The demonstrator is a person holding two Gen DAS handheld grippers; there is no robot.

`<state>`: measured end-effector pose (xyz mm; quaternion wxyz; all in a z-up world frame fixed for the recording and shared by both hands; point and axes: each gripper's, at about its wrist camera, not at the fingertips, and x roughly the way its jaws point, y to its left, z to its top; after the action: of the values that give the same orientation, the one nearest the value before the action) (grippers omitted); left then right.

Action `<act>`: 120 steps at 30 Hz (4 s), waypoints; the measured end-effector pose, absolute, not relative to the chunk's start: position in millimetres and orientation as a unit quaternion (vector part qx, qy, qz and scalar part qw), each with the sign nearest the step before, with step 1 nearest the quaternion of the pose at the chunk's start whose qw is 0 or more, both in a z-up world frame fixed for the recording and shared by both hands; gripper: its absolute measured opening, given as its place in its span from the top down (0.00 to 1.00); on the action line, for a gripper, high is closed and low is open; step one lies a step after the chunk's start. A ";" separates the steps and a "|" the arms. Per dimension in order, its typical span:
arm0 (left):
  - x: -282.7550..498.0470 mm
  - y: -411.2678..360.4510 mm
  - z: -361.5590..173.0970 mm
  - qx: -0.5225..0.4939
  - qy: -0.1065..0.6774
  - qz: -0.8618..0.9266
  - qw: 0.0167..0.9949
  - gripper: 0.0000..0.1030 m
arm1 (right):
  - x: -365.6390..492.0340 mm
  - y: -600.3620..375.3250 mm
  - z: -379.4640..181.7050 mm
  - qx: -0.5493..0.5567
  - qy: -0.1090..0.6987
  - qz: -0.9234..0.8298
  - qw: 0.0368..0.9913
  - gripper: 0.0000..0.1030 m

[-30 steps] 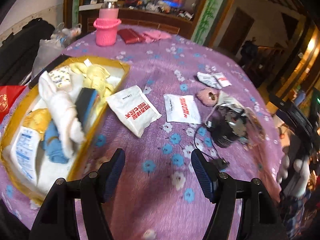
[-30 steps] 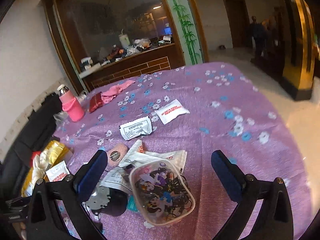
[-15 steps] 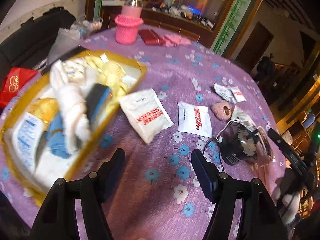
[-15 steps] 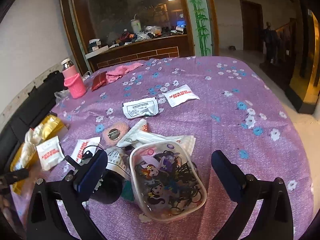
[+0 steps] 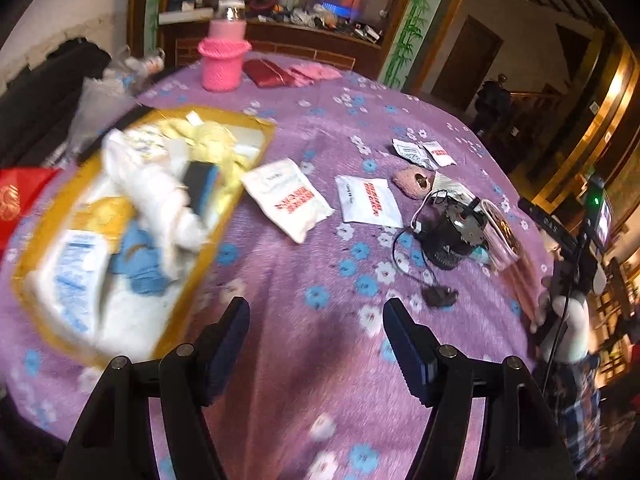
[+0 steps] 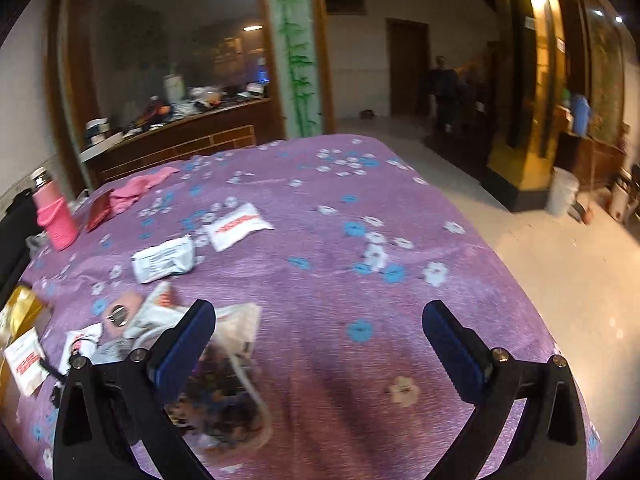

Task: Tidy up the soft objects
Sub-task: 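Move both grippers back over the remaining items on the tablecloth, then grasp the white paper tag with the left gripper, then grasp the white printed packet with the right gripper while the left holds the tag, then carry the tag and printed packet into the box and open both grippers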

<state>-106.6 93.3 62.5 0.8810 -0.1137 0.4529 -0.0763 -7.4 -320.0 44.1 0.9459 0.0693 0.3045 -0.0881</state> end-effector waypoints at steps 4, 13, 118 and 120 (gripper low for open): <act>-60.0 96.5 30.7 -0.189 0.481 -0.068 0.853 0.30 | -0.5 -322.2 36.4 0.073 0.325 -0.084 0.939 0.00; 7.2 80.8 11.3 -0.189 0.497 -0.038 0.846 0.30 | 0.2 -321.7 36.6 0.081 0.331 -0.067 0.938 0.00; -131.5 247.4 51.9 -0.278 0.385 0.009 0.880 0.90 | 31.4 -14.7 102.8 0.024 0.536 0.356 0.765 0.92; -131.9 253.1 46.1 -0.276 0.392 0.029 0.877 0.90 | 24.4 8.7 94.9 0.016 0.545 0.371 0.752 0.92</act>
<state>-131.9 253.1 46.1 0.8771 -0.2757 0.3921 0.0293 24.4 8.7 94.9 0.7518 0.0162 0.5447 0.3712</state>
